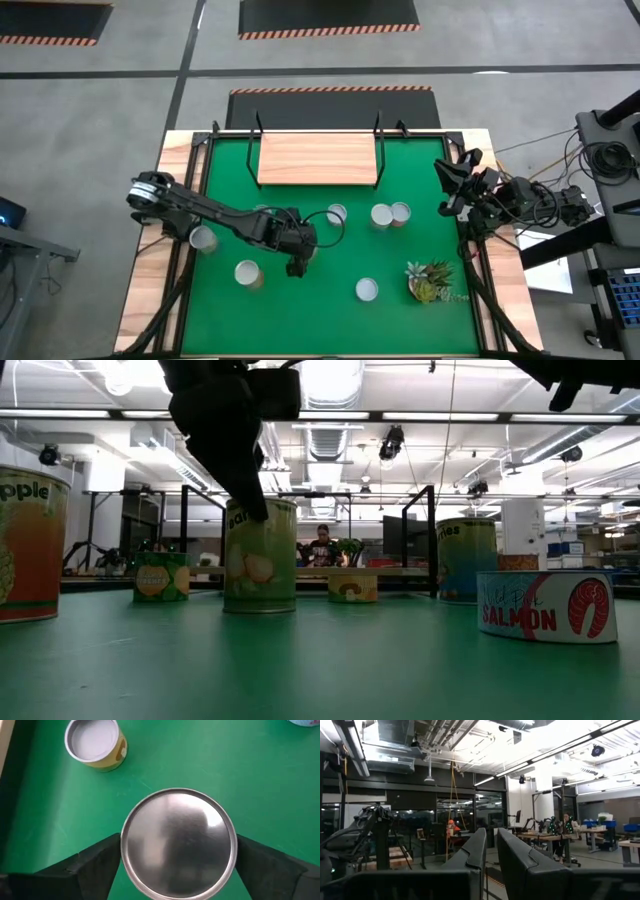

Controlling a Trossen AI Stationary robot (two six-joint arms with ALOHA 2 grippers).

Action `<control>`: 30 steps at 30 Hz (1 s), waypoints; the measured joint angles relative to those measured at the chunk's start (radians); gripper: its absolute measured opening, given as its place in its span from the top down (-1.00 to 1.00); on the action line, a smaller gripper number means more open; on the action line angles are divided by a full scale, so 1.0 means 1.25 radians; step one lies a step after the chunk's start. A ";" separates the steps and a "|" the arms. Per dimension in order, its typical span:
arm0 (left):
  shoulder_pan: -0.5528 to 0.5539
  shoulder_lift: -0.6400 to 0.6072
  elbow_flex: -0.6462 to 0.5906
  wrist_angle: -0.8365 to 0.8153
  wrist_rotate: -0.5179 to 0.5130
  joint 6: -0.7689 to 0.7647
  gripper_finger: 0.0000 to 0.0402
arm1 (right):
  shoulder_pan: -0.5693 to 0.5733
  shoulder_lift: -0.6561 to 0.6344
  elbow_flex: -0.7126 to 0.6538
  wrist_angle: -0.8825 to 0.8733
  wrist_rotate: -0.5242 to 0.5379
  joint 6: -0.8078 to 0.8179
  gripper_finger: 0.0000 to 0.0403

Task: Pick and place cans onto a shelf
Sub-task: Put the canned pears on the shelf

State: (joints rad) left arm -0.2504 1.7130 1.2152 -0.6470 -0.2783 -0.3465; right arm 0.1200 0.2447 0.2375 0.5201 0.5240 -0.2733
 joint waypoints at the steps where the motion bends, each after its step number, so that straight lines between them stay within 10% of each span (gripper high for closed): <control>1: 0.000 -0.001 0.000 0.000 0.000 0.001 -0.61 | 0.000 0.000 0.000 0.000 0.000 0.000 0.82; 10: 0.000 -0.002 0.011 -0.007 -0.042 -0.041 -0.51 | 0.000 0.000 0.000 -0.001 0.000 0.002 0.82; 17: 0.059 -0.005 0.217 -0.133 -0.102 -0.020 -0.56 | 0.000 0.000 0.000 -0.012 0.001 0.010 0.82; 30: 0.430 -0.007 0.442 -0.224 -0.107 0.105 -0.56 | 0.000 0.000 0.000 -0.018 0.001 0.004 0.82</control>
State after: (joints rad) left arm 0.2867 1.7042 1.7683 -0.9266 -0.4115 -0.2153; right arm 0.1200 0.2451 0.2376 0.4971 0.5251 -0.2689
